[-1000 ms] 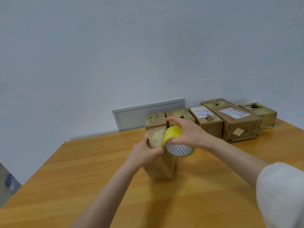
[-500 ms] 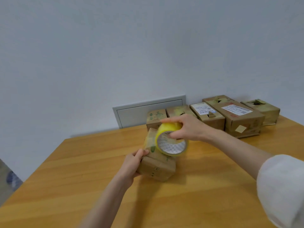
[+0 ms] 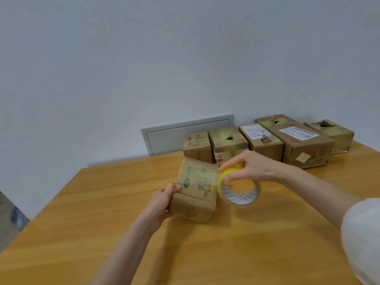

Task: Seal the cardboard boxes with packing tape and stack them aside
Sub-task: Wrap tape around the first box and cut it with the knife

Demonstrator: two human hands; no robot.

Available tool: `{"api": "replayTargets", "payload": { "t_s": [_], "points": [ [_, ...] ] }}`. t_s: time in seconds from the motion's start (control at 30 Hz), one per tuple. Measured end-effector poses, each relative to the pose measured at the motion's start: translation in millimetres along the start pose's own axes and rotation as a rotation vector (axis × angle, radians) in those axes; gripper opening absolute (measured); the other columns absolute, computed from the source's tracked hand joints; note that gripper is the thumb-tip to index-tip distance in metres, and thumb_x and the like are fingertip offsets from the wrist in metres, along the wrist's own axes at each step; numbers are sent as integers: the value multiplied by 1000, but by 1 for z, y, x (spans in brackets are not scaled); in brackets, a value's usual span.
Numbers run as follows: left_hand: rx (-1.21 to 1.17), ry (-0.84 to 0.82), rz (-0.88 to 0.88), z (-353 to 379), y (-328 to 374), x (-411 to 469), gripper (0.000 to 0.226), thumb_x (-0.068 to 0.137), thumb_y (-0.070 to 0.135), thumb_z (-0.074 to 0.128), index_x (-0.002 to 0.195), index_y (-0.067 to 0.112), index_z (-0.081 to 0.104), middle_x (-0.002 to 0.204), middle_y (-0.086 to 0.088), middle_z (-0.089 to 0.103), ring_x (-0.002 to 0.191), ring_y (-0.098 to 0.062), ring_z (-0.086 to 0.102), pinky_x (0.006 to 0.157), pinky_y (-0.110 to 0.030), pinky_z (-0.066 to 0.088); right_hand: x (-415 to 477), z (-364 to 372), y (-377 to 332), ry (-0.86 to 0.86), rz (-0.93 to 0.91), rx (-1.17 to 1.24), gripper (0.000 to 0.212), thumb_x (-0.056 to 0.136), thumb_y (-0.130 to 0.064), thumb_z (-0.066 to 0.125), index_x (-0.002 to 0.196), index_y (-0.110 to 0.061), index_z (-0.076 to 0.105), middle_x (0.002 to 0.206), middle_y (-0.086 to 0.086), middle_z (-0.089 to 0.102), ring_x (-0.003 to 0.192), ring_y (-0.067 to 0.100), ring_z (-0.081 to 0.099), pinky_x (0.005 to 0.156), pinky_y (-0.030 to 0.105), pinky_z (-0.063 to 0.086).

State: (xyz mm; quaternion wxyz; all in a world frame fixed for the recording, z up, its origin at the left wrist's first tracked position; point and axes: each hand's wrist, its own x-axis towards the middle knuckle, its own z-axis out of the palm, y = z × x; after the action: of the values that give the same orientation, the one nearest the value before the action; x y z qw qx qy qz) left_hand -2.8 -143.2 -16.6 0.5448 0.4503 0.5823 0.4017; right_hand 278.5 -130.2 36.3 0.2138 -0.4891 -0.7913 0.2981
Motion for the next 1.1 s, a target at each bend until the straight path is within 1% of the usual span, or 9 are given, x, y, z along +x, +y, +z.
{"api": "replayTargets", "payload": {
  "t_s": [0.13, 0.27, 0.37, 0.47, 0.57, 0.67, 0.8, 0.97, 1.1],
  "points": [
    [-27, -8, -22, -5, -4, -1, 23, 91, 30, 55, 102, 14, 66, 89, -6, 67, 85, -23, 61, 78, -41, 54, -4, 11, 11, -20, 52, -52, 31, 66, -59, 73, 96, -63, 64, 112, -22, 57, 103, 4, 52, 81, 21, 46],
    [-73, -46, -74, -7, -3, -2, 25, 92, 30, 52, 105, 11, 63, 96, -10, 68, 90, -25, 62, 67, -36, 56, 3, 24, 9, 3, 26, -78, 28, 65, -61, 71, 89, -67, 59, 121, -16, 57, 109, 8, 51, 90, 31, 47],
    [70, -70, -18, -11, -2, -3, 36, 94, 31, 48, 123, 12, 57, 113, -8, 65, 102, -23, 60, 83, -37, 54, 7, 30, 9, -7, 49, -91, 37, 67, -58, 71, 104, -59, 62, 130, -13, 58, 115, 10, 52, 96, 38, 47],
    [614, 8, 277, -9, 6, -2, 59, 95, 30, 48, 150, 22, 29, 152, 1, 35, 137, -17, 34, 113, -37, 28, 11, 39, 10, -28, 72, -133, 50, 69, -58, 68, 118, -49, 62, 134, -11, 56, 119, 11, 50, 99, 39, 45],
    [1299, 28, 545, 12, 11, 2, 78, 95, 55, 35, 154, 15, 2, 160, -1, -3, 148, -14, -1, 119, -32, 2, 15, 44, 8, -33, 69, -153, 53, 71, -56, 68, 122, -44, 61, 137, -11, 54, 124, 11, 47, 102, 39, 42],
    [1588, -42, 595, 32, 6, 6, 84, 93, 66, 22, 152, 13, -7, 158, -5, -12, 147, -18, -10, 117, -32, -7, 17, 45, 8, -43, 80, -168, 53, 71, -56, 68, 122, -44, 61, 137, -12, 54, 125, 9, 47, 103, 38, 42],
    [1597, -175, 677, 31, 6, 9, 75, 95, 57, 30, 152, 26, -8, 158, 5, -14, 147, -17, -11, 116, -32, -9, 19, 46, 8, -41, 85, -178, 52, 71, -55, 69, 121, -44, 61, 136, -14, 55, 126, 9, 46, 102, 38, 42],
    [1421, -321, 603, 28, 30, 18, 94, 82, 59, 52, 153, 29, -1, 160, 8, -4, 147, -13, -5, 117, -37, 0, 10, 41, 12, -59, 94, -107, 68, 75, -64, 67, 135, -40, 49, 144, -10, 46, 132, 13, 40, 106, 37, 37],
    [1480, -303, 612, 39, 38, 26, 94, 82, 66, 51, 152, 34, -4, 160, 12, -8, 147, -15, -10, 117, -48, -4, -4, 34, 22, 31, 199, 106, 60, 81, -63, 54, 124, -21, 61, 124, -6, 59, 114, 14, 57, 89, 27, 45]
  ]
}}
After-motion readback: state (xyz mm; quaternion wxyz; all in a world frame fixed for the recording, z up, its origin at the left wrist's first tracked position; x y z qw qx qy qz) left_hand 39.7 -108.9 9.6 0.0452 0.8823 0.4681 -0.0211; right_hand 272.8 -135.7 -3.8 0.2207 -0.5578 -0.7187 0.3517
